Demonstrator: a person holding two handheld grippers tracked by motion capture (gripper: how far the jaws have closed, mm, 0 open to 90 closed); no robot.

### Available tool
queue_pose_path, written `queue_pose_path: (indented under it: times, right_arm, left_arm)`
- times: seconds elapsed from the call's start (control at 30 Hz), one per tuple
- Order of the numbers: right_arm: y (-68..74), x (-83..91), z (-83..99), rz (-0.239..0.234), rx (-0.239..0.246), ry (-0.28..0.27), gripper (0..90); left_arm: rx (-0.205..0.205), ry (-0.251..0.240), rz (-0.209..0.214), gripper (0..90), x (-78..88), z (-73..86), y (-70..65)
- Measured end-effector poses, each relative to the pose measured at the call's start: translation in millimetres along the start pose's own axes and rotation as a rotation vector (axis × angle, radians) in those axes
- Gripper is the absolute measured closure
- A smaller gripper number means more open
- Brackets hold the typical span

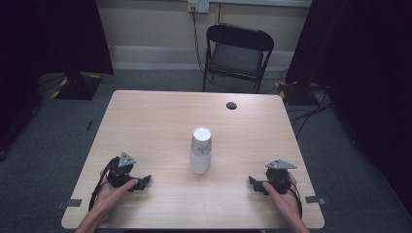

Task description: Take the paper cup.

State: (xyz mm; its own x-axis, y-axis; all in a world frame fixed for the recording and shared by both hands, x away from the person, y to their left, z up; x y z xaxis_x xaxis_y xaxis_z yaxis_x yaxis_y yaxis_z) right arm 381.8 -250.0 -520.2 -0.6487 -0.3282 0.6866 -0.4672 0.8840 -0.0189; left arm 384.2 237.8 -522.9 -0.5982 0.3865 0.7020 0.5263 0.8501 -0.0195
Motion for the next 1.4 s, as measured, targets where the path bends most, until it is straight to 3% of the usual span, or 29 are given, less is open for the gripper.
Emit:
queue_pose_path:
  times: [0.2, 0.3, 0.33, 0.37, 0.5, 0.57, 0.67, 0.77, 0.8, 0.97, 1.4]
  right_arm:
    - [-0.1, -0.1, -0.1, -0.002, 0.003, 0.000, 9.1]
    - [0.0, 0.1, 0.1, -0.002, 0.003, 0.000, 9.2]
    - [0.1, 0.3, 0.2, -0.002, 0.002, 0.000, 9.2]
    - [0.1, 0.3, 0.2, -0.002, 0.002, 0.000, 9.2]
    - [0.1, 0.4, 0.3, -0.003, 0.002, 0.000, 9.2]
    - [0.1, 0.4, 0.3, -0.003, 0.002, 0.000, 9.1]
    - [0.2, 0.4, 0.3, -0.003, 0.002, 0.000, 9.1]
    - [0.2, 0.4, 0.3, -0.003, 0.001, 0.001, 9.1]
    - [0.0, 0.3, 0.2, -0.004, 0.003, 0.000, 9.1]
    - [-0.1, 0.3, 0.3, -0.005, 0.004, 0.000, 9.1]
    - [0.0, 0.3, 0.2, -0.005, 0.004, 0.000, 9.1]
  left_arm:
    - [0.004, 0.019, -0.003, 1.2, 0.8, -2.0, -1.3]
    - [0.005, 0.022, 0.002, 5.9, 3.1, -2.7, -3.2]
    - [0.006, 0.017, 0.003, 14.6, 4.2, -3.1, -4.3]
    - [0.005, 0.017, 0.026, 18.6, 6.3, -4.0, -6.5]
    - [0.021, 0.033, 0.054, 20.4, 9.6, -4.9, -10.5]
    - [0.033, 0.015, 0.088, 20.4, 13.3, -7.7, -14.5]
    - [0.017, -0.031, 0.103, 22.0, 19.5, -15.0, -22.3]
    - [0.000, -0.114, 0.192, 23.6, 25.9, -23.1, -32.1]
    - [-0.049, -0.136, 0.189, 23.3, 29.9, -28.7, -41.0]
    - [-0.080, -0.176, 0.234, 25.3, 35.7, -39.4, -56.6]
    - [-0.104, -0.242, 0.290, 26.5, 47.4, -60.5, -72.2]
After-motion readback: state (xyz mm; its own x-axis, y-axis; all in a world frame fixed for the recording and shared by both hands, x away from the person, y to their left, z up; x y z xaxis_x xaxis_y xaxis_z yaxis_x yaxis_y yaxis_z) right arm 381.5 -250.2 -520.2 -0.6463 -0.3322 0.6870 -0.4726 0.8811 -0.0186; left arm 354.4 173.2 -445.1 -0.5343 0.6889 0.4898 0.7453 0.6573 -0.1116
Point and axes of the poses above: each handheld gripper's, and its own axes: x roughly backward along the jaws, z roughly out of its underside, y roughly to its left, the point moved 3 cm from there along -x, roughly forward along the jaws, and after that the axes turned 1 degree about x, right-handed, at the moved point
